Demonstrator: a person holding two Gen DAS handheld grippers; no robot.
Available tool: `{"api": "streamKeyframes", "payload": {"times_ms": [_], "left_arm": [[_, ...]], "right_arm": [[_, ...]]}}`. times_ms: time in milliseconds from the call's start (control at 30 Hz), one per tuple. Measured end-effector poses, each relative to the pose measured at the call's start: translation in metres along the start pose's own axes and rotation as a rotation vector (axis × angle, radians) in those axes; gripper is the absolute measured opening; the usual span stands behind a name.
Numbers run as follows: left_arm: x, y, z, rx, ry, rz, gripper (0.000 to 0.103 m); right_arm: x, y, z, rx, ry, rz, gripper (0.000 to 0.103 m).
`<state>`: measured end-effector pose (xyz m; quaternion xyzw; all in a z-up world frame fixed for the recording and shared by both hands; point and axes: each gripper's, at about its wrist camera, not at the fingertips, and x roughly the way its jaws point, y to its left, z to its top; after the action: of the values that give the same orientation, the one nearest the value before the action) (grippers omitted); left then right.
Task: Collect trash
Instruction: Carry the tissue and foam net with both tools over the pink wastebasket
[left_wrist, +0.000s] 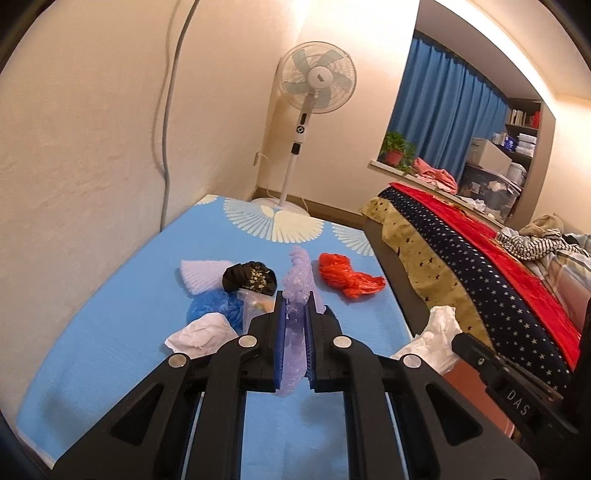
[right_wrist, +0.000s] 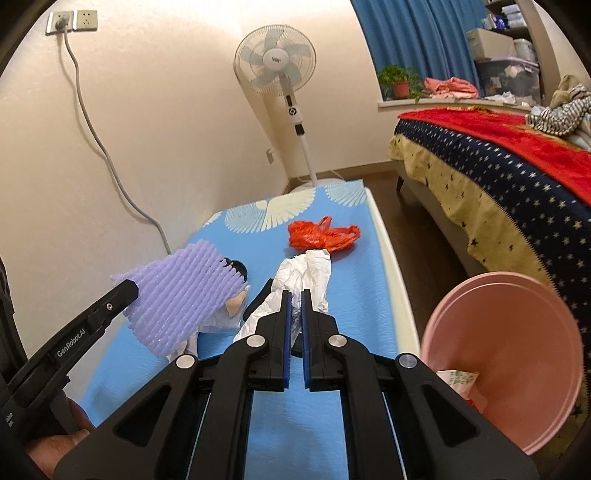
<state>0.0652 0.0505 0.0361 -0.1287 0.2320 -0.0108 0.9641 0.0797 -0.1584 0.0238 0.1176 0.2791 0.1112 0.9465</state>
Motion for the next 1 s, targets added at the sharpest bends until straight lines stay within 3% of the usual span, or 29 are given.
{"api": "streamKeyframes", "payload": {"times_ms": [500,1000], "left_arm": [[-0.031,-0.032,-0.006,0.052,-0.016,-0.065,0.009],[-0.023,-0.066,-0.014,0.079,0.003,-0.152,0.009]], "right_arm": [[-0.052,-0.018,0.009,-0.012,-0.075,-0.066,0.005],[-0.077,-0.051,0.014,0.031,-0.12,-0.176,0.005]]}}
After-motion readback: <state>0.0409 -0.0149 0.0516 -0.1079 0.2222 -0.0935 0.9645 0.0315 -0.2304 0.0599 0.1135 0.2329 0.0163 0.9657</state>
